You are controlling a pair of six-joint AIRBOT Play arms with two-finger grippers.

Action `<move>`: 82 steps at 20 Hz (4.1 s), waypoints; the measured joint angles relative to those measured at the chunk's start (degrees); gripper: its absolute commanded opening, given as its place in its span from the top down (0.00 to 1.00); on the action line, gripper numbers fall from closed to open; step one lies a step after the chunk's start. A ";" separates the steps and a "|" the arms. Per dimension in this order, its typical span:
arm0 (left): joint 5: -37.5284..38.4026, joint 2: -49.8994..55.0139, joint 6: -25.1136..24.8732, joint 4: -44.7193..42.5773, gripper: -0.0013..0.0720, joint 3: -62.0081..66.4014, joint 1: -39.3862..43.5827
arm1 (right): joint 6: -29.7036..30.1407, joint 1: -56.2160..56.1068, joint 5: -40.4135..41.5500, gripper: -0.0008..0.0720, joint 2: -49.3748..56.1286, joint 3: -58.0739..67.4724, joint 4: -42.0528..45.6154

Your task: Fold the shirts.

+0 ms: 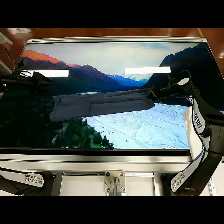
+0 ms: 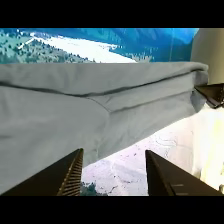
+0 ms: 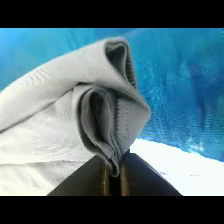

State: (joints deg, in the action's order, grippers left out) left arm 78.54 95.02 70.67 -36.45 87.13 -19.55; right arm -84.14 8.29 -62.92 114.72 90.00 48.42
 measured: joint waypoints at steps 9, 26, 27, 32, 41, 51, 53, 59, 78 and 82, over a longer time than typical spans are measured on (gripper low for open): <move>-2.43 0.09 -1.95 0.13 0.93 -0.76 8.07 | 5.05 -0.13 -5.25 0.90 -10.23 -0.02 0.17; -40.76 6.54 2.78 10.99 0.93 -11.98 51.19 | -2.93 -0.28 -21.81 0.90 -43.12 0.00 0.13; -41.70 7.37 2.82 13.73 0.93 -11.98 52.59 | -3.41 -0.28 -22.29 0.90 -44.41 -0.02 0.13; -43.25 9.38 1.09 23.15 0.93 -12.02 54.55 | -4.98 -0.81 -23.34 0.90 -47.91 0.00 1.73; -41.35 -10.62 -4.90 22.12 0.93 -12.02 33.77 | -5.20 -20.17 -8.70 0.90 -41.05 -0.02 6.47; -26.43 -38.18 -5.51 19.80 0.93 -12.02 10.27 | -6.88 -43.65 19.30 0.70 -15.19 -0.04 2.21; -22.93 -41.46 -5.53 19.69 0.93 -12.04 9.20 | -7.15 -45.20 24.87 0.22 -11.17 -0.04 -3.69; -18.14 -45.07 -5.51 19.28 0.93 -12.15 8.11 | -4.07 -43.74 27.32 0.22 -8.74 -0.04 -14.64; -16.96 -45.33 -5.51 10.54 0.93 -12.37 7.93 | -7.21 -17.66 -10.58 0.10 -12.96 -11.06 11.45; -16.96 -45.33 -5.53 10.34 0.93 -12.37 7.93 | -5.57 -19.23 -7.23 0.10 -10.29 -11.56 6.84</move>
State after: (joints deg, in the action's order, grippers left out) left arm 61.58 49.69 65.14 -26.11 74.76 -11.62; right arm -89.71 -10.94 -70.15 104.42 78.43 55.27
